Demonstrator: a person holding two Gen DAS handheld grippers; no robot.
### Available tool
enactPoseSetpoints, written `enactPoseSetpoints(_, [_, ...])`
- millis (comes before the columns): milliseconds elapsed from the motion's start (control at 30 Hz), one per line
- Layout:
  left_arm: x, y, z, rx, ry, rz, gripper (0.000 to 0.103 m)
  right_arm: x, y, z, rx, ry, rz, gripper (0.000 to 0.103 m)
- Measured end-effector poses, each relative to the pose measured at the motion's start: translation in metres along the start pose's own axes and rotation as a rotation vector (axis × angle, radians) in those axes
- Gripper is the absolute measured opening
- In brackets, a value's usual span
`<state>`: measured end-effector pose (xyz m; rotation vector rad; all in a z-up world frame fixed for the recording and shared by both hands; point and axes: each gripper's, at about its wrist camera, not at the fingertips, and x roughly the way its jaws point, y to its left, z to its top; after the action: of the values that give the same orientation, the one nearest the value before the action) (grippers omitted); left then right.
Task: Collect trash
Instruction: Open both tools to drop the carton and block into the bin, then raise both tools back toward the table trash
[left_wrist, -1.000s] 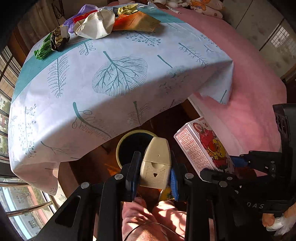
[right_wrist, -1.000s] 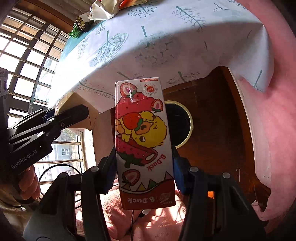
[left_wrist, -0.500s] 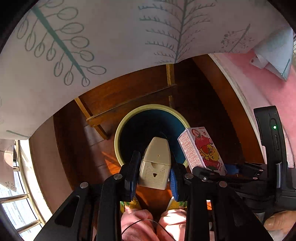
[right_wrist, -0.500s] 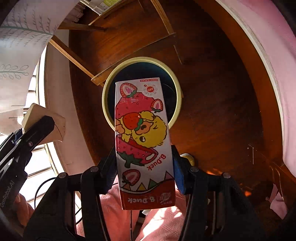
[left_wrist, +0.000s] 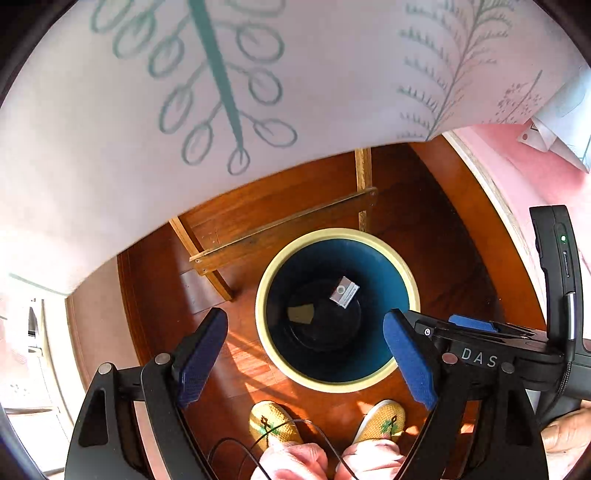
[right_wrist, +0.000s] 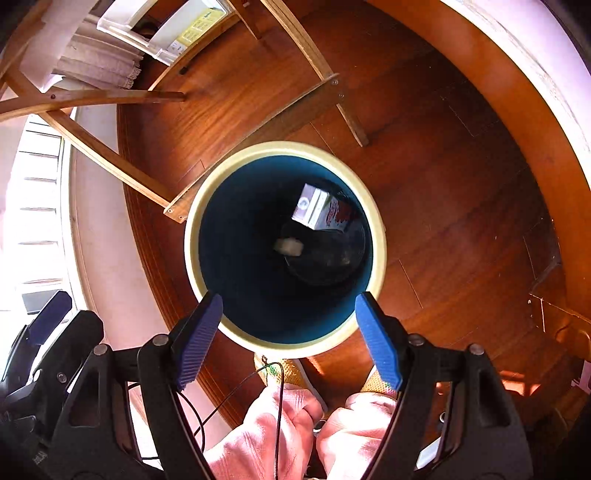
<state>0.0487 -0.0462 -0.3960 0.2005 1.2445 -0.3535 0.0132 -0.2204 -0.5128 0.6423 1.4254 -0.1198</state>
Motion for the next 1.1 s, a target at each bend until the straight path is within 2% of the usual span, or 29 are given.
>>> enactPoseSetpoints(167, [-0.066,0.006,0.011,-0.021,-0.037,0.002,0.087,-0.068,0.019,-0.021,-0.045,-0.079,0.019,0.072])
enactPoseSetpoints(367, [-0.164,0.003,0.030,-0.012,-0.089,-0.007,0.087,-0.165,0.060,-0.037,-0.095,-0.115,0.043,0.072])
enactPoseSetpoints(533, [-0.250,0.007,0.049,0.006,-0.152,0.030,0.087,-0.250,0.091,-0.052,-0.177,-0.170,0.057,0.072])
enactPoseSetpoints(700, [-0.352,0.017,0.076,-0.021,-0.250,0.045,0.087,-0.349,0.140,-0.047,-0.270,-0.232,0.084,0.072])
enactPoseSetpoints(833, [-0.413,0.023,0.094,-0.058,-0.331,0.052,0.087,-0.419,0.168,-0.047,-0.343,-0.297,0.109,0.072])
enactPoseSetpoints(1000, [-0.473,0.034,0.112,-0.107,-0.413,0.074,0.087,-0.478,0.185,-0.035,-0.402,-0.375,0.146,0.073])
enactPoseSetpoints(1100, [-0.496,0.045,0.122,-0.149,-0.417,0.087,0.087,-0.502,0.201,-0.021,-0.431,-0.411,0.177,0.073])
